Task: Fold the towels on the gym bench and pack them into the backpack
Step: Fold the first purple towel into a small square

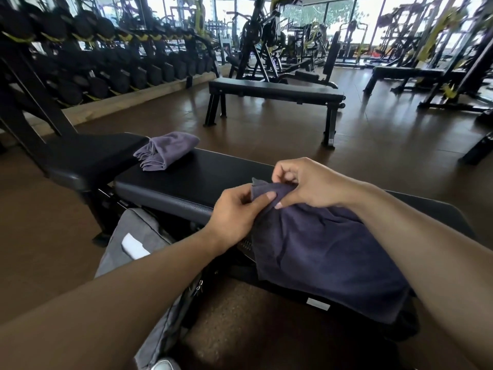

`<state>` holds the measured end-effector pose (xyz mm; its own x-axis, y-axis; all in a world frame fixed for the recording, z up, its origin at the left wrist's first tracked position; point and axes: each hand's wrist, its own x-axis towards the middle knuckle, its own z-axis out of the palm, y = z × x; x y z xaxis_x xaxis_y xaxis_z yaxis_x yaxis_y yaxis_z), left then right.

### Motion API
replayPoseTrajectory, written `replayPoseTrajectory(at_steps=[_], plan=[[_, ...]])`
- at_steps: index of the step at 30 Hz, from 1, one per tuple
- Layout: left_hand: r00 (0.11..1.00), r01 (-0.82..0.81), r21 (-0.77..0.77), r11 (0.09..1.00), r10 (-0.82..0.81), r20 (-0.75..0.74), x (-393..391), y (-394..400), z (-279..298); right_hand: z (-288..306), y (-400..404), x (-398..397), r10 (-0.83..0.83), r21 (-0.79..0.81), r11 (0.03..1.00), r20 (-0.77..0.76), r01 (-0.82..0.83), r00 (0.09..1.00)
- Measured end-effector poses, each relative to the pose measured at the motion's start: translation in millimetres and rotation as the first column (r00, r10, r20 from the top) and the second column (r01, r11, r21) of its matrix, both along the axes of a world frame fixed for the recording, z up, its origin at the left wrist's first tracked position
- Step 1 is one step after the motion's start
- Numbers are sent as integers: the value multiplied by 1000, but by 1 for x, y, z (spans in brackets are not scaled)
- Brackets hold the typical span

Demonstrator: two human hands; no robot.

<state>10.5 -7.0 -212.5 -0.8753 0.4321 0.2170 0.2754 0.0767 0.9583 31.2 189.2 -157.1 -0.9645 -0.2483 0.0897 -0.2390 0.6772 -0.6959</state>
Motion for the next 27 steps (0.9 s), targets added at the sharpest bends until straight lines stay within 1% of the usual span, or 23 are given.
replayPoseTrajectory(at_steps=[2, 4, 6, 8, 10, 13, 15, 19, 22, 24, 27], plan=[[999, -43, 34, 998, 43, -7, -3, 2, -1, 0, 1, 2, -4, -10, 1000, -1, 4, 1000], [999, -50, 40, 998, 50, 10, -5, 2, -2, 0, 2, 5, -19, -32, 999, 8, 19, 1000], [998, -54, 60, 997, 52, 39, -6, 2, -3, 0, 1, 10, -20, -100, 995, 22, 22, 1000], [996, -70, 61, 996, 66, 58, -7, 3, -4, -2, -1, 12, -25, -161, 987, -5, 24, 1000], [991, -65, 73, 995, 55, 123, -6, 4, -3, -4, -1, 10, -53, -188, 981, -55, 42, 997], [978, -44, 122, 992, 18, 207, -8, 4, -4, -6, 1, 6, -77, -214, 975, -76, 59, 994], [981, -29, 152, 988, -1, 196, -8, 3, -3, -8, 2, 4, -82, -209, 976, -82, 64, 993], [999, 15, 94, 995, -20, 45, -12, 2, 0, -12, 1, 2, -107, -191, 978, -101, 86, 989], [1000, 19, 97, 995, -16, -24, -10, 3, 2, -13, 2, 1, -131, -219, 970, -90, 109, 987], [1000, 1, 104, 995, 0, -12, -8, 4, 1, -13, 3, 1, -139, -236, 965, -73, 118, 988], [998, -33, 129, 991, 26, 55, -9, 3, -2, -13, 2, 3, -142, -247, 961, -42, 127, 989]])
